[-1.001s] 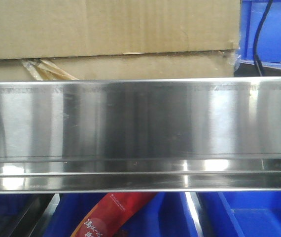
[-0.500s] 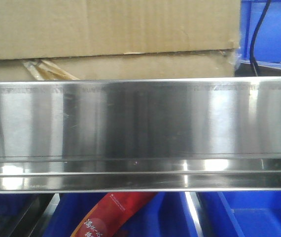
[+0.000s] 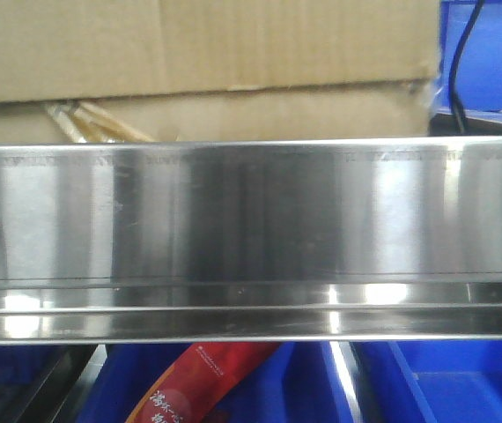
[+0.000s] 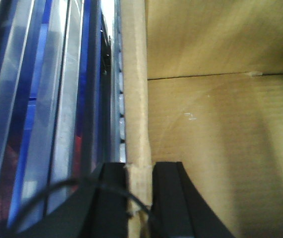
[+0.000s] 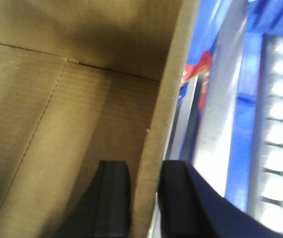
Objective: Grab carton from right shelf to conveyor
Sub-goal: 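Lift the carton with both grippers and pull it off the shelf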
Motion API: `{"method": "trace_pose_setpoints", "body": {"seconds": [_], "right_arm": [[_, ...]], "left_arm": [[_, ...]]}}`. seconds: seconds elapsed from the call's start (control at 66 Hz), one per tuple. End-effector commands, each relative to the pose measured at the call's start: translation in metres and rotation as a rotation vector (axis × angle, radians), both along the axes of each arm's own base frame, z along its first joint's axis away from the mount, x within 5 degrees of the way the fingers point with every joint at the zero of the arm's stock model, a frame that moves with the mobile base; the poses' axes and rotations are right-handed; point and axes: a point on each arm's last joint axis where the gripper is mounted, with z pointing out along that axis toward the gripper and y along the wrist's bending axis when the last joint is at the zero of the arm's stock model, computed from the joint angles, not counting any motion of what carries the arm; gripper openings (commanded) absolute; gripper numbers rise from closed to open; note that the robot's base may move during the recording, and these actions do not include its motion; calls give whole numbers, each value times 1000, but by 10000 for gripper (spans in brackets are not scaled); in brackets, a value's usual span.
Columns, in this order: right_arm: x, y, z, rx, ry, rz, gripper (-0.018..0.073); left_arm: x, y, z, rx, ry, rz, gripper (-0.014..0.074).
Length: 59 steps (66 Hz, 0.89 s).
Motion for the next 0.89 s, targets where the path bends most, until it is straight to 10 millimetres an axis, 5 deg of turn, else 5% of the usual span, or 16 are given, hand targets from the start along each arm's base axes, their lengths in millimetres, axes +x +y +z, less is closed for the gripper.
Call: {"method": "trace_pose_setpoints", "body": {"seconds": [0.0, 0.227, 0.424, 0.606, 0.758, 0.879], "right_arm": [[-18, -13, 30, 9, -113, -18, -64], [-68, -27, 68, 56, -213, 10, -64], [-100, -33, 48, 21, -146, 46, -64], [-121, -44, 35, 8, -110, 47, -64], [-131, -49, 43, 30, -136, 48, -64], [-134, -50, 46, 40, -143, 51, -64]], "left_arm": [[-26, 3, 29, -26, -91, -12, -12], [-73, -2, 68, -76, -215, -43, -16], [-104, -17, 85, -93, -282, -107, -16], [-122, -28, 70, -66, -248, -136, -16], [-135, -33, 49, -79, -175, -162, -16], [-142, -34, 50, -107, -174, -181, -16]]}}
